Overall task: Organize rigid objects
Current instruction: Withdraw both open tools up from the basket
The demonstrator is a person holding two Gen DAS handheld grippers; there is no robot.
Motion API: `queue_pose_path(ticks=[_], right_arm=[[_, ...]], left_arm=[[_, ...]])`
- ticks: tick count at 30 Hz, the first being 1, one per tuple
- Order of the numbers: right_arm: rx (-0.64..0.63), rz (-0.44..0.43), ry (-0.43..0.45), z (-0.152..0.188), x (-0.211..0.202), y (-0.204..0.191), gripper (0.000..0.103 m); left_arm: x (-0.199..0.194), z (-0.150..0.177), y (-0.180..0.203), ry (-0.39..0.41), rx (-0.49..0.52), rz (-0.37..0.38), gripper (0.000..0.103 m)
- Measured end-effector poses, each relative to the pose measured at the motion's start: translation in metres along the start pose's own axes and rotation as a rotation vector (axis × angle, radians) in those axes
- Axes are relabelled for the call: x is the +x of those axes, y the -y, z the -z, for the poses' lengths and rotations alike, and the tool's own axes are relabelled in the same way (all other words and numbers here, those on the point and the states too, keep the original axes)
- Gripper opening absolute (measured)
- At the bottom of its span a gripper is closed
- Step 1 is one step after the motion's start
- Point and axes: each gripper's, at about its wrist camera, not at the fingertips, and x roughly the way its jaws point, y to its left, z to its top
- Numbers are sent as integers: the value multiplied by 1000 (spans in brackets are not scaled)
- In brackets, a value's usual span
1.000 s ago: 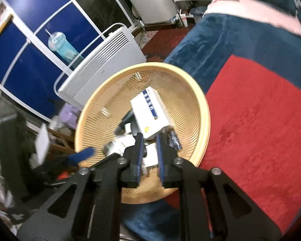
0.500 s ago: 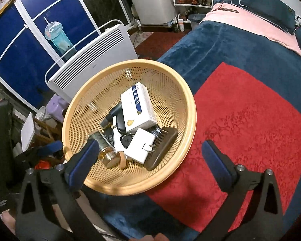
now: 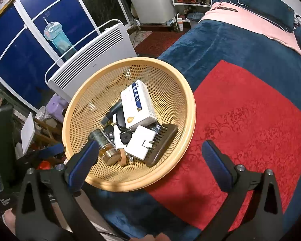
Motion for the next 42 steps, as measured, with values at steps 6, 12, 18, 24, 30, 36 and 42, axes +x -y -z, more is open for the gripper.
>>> queue_pose_path(ticks=[6, 12, 18, 24, 30, 36, 42], right_arm=[[3, 2, -10, 4, 2, 1, 103], [-1, 0, -16, 6, 2, -1, 103], [-6, -5, -17, 7, 2, -4, 103], [-10, -5, -12, 10, -1, -7, 103], [-14, -4, -9, 12, -3, -8, 103], [-21, -2, -4, 15, -6, -11, 103], [-25, 0, -1, 17, -8, -12, 103]], left_arm=[[0, 1, 0, 0, 2, -3, 102], [-1, 2, -1, -1, -1, -2, 102], [-4, 6, -4, 4, -15, 11, 102], [-8, 9, -3, 5, -11, 14, 102], [-12, 13, -4, 11, -20, 22, 102], [-16, 17, -6, 21, -32, 22, 102], [-18, 20, -6, 27, -32, 18, 102]])
